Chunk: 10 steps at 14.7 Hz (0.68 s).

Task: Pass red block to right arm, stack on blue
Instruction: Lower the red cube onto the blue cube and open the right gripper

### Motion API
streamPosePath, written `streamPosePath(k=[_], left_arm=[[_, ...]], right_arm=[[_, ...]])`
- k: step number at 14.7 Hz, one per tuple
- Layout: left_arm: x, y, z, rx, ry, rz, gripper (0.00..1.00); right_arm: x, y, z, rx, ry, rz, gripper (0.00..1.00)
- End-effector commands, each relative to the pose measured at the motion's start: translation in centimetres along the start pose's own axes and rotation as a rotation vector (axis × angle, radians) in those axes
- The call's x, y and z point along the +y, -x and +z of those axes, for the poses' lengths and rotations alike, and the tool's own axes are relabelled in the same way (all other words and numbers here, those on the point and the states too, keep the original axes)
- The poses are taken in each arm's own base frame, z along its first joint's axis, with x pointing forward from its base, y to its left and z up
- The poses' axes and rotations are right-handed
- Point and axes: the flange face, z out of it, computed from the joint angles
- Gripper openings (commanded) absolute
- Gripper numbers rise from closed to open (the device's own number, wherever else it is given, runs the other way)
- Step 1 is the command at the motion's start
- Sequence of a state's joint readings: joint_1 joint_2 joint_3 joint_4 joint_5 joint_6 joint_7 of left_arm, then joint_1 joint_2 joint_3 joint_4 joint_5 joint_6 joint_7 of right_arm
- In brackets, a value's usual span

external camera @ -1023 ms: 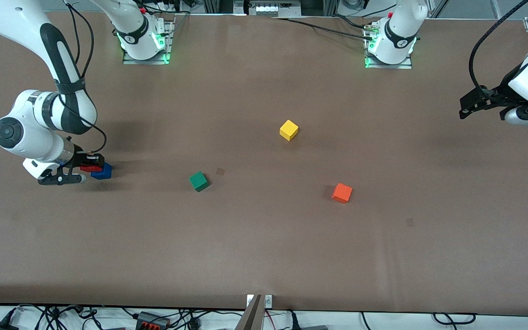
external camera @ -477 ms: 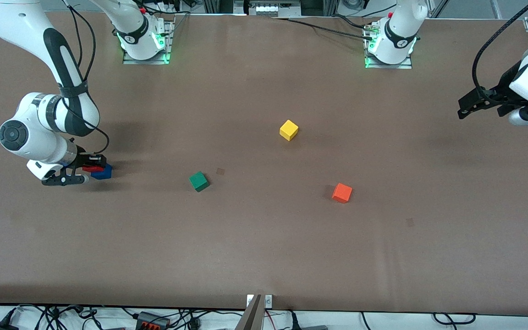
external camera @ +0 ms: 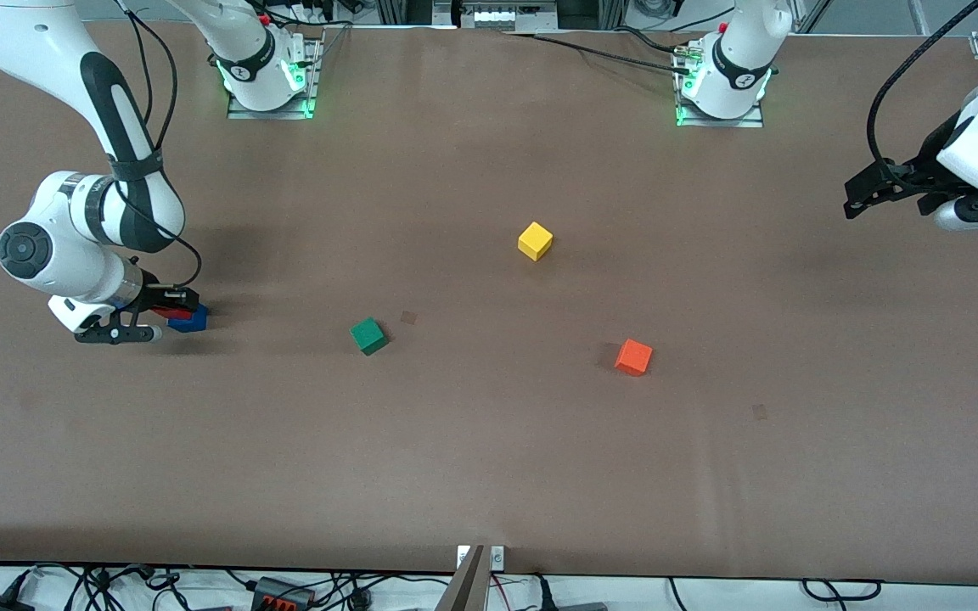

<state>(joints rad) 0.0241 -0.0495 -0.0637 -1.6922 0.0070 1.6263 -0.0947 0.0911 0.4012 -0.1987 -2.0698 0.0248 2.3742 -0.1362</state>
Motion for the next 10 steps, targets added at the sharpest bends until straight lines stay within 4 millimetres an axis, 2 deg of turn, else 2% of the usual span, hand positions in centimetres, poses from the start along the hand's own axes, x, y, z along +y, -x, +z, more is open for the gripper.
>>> streamPosePath(k=[1,3,6,10], left_arm=[[-0.2,-1.2,-0.7,0.011,-0.005,0.022,1.00],[-0.1,-1.1,-0.7,0.009,-0.005,0.017,1.00],[0.3,-1.1,-0.6,0.008,-0.005,0.019,1.00],[0.2,-1.1,-0.7,0.009,-0.005,0.014,1.00]], right_arm=[[-0.1,-0.1,-1.1,0.020,0.008,0.031,1.00],[-0.5,-0.1,-2.9,0.027,0.002,0.051,1.00],[-1.6,-0.7,-7.5,-0.026,-0.010,0.078,1.00],[-2.5,-1.8,-15.9,-0.113,-0.014,0.144,1.00]])
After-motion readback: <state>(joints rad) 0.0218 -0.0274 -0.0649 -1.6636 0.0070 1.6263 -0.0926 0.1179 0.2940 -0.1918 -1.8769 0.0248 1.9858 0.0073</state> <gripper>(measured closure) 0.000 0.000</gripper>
